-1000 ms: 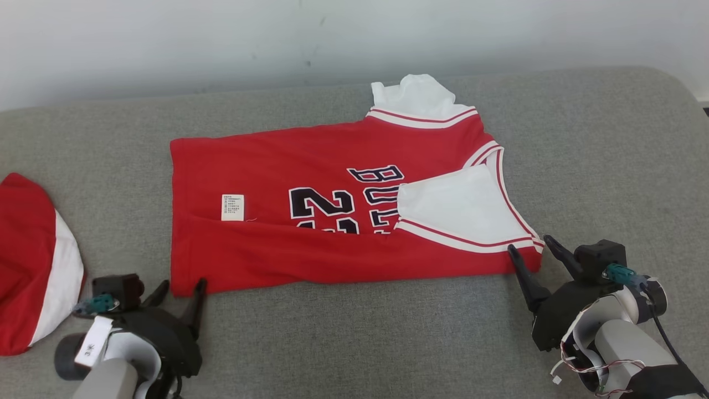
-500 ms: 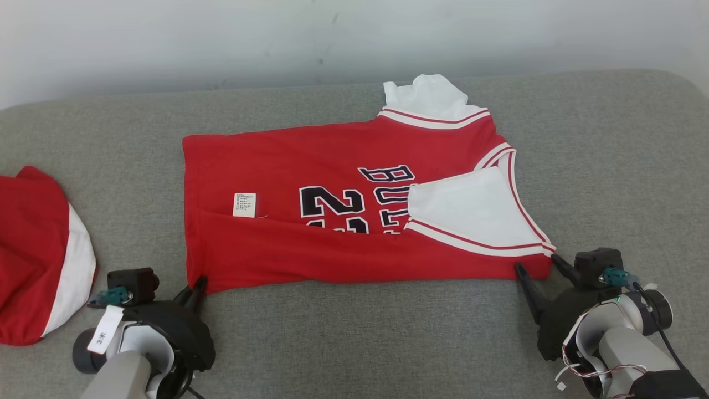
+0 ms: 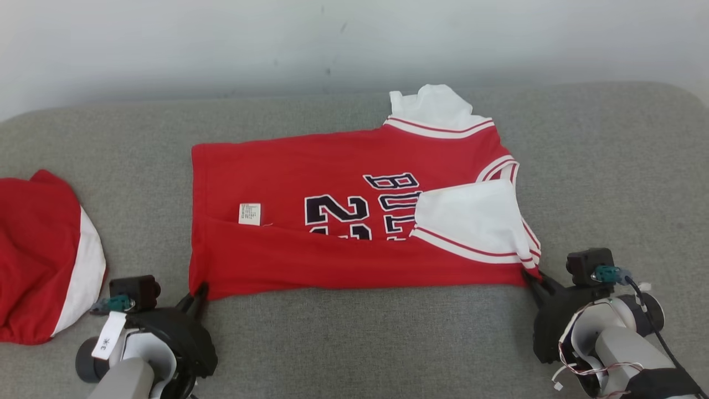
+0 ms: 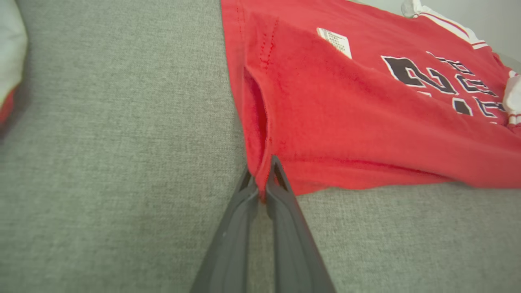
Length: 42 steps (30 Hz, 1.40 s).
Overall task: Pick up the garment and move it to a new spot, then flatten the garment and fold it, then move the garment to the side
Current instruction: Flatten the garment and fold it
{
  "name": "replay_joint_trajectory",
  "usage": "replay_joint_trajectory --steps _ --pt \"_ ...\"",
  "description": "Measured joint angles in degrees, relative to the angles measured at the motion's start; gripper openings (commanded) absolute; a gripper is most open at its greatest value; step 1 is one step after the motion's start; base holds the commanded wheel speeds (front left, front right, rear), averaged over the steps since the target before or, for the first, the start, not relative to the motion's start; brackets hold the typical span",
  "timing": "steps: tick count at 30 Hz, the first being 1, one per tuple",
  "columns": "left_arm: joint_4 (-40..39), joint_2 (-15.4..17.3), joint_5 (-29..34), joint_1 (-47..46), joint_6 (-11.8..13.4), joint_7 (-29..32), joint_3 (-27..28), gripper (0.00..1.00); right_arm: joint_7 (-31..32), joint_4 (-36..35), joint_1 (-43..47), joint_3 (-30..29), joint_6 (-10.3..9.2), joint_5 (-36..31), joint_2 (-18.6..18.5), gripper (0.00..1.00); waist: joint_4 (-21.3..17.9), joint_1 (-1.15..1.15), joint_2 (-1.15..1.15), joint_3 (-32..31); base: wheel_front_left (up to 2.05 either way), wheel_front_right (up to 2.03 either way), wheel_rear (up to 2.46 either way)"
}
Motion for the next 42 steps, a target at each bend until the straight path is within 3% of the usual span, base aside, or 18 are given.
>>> replay_joint_trajectory --steps 20,32,36,37,38,39,42 --pt "0.37 -0.56 -2.47 12.54 -0.47 -1.56 -3.88 0.00 -1.78 -1.87 15.16 -2.99 1.25 5.30 -2.02 0.00 -0.76 -0.02 0.00 -10.85 0.00 0.00 0.00" --pt "-2.60 0.57 -3.55 15.69 -0.47 -0.02 -5.03 0.00 0.29 -5.90 20.18 -2.98 1.08 5.93 -3.19 0.00 0.09 -0.01 -0.01 -12.56 0.00 0.00 0.00" --pt "-3.03 0.76 -4.09 16.00 -0.47 0.59 -4.69 0.00 1.29 -6.83 20.57 -2.99 0.10 5.97 -3.27 0.00 0.20 -0.01 -0.01 -12.51 0.00 0.00 0.00" --pt "-3.04 0.77 -4.10 16.14 -0.48 0.60 -4.49 0.42 1.36 -6.95 20.62 -3.01 0.07 6.04 -3.33 0.41 0.22 -0.01 0.00 -12.49 0.00 0.00 0.00" --pt "-3.07 0.78 -4.13 16.25 -0.48 0.68 -4.27 0.95 1.47 -7.13 20.70 -3.09 -0.02 6.16 -3.43 1.00 0.24 -0.01 -0.01 -12.47 0.00 0.00 0.00" --pt "-3.12 0.86 -4.13 16.34 -0.47 0.88 -4.25 1.00 1.47 -7.31 20.89 -3.43 -0.35 6.48 -3.52 1.00 0.27 -0.01 -0.01 -12.43 0.00 0.00 0.00" --pt "-3.60 1.53 -5.15 16.67 -0.42 0.81 -3.41 1.00 1.38 -8.36 21.88 -4.71 -0.35 7.97 -4.33 1.00 0.39 -0.01 -0.01 -12.34 0.00 0.00 0.00"
